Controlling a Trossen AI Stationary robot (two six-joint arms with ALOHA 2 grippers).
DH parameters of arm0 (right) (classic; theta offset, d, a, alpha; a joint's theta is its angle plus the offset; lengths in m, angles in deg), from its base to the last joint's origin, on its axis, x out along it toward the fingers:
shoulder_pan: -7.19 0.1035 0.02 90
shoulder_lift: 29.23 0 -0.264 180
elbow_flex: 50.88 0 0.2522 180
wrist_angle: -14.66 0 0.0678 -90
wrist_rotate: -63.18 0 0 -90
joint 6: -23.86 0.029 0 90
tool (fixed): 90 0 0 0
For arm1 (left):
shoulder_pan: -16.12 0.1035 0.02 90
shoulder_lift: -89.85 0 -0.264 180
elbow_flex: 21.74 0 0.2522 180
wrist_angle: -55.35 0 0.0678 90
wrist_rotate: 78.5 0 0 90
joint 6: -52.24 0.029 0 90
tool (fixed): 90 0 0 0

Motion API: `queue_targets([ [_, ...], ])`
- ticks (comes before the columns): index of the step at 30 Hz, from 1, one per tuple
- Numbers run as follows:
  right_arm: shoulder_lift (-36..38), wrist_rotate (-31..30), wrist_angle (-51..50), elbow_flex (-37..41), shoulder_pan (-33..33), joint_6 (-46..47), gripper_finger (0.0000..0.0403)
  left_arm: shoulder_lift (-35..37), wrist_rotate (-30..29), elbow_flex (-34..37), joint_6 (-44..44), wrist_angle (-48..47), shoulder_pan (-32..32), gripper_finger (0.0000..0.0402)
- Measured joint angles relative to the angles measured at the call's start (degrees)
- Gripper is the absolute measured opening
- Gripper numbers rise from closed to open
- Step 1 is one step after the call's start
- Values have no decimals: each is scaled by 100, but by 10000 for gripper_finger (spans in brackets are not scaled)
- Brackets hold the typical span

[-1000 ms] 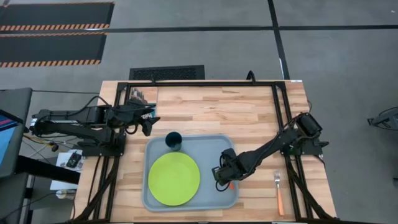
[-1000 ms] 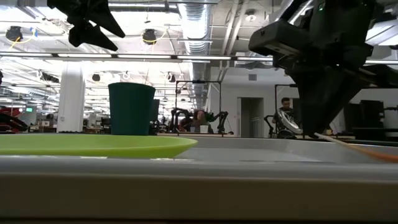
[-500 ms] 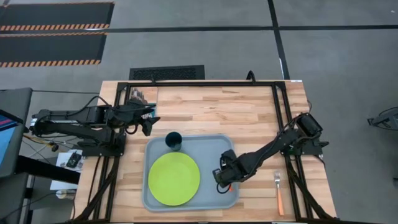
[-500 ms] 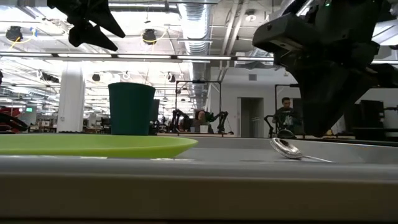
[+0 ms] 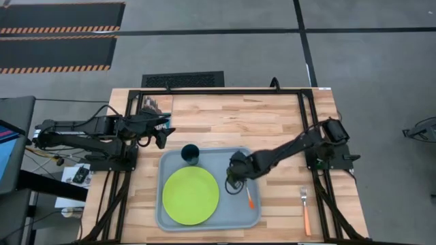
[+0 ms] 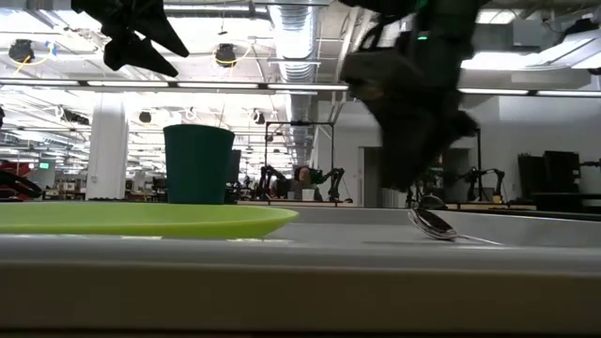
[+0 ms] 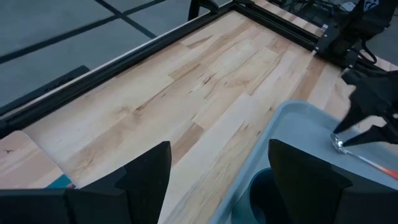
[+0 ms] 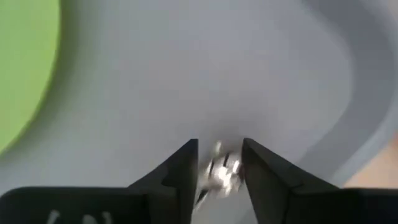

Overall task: Pick and place plate/cup/fork/spoon on tray
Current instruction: Put the orange fork on the gray serving tray to the left of the orange spoon

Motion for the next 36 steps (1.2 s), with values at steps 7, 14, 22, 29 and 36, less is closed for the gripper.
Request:
queue_targets([
  [7,-13,234,334,-19,-231,-161,170,1,1,0,9,-5,2,257],
  [14,-16,276,390,-19,-70,157,158,0,2,0,-25,-20,2,257],
  [22,-267,181,563,-36,-63,284,150,0,-4,0,-95,-17,1,257],
  [29,-508,406,461,-17,-48,287,145,1,1,0,-104,-9,0,257],
  [36,-439,416,526,-20,-96,178,145,0,-9,0,-97,-50,0,257],
])
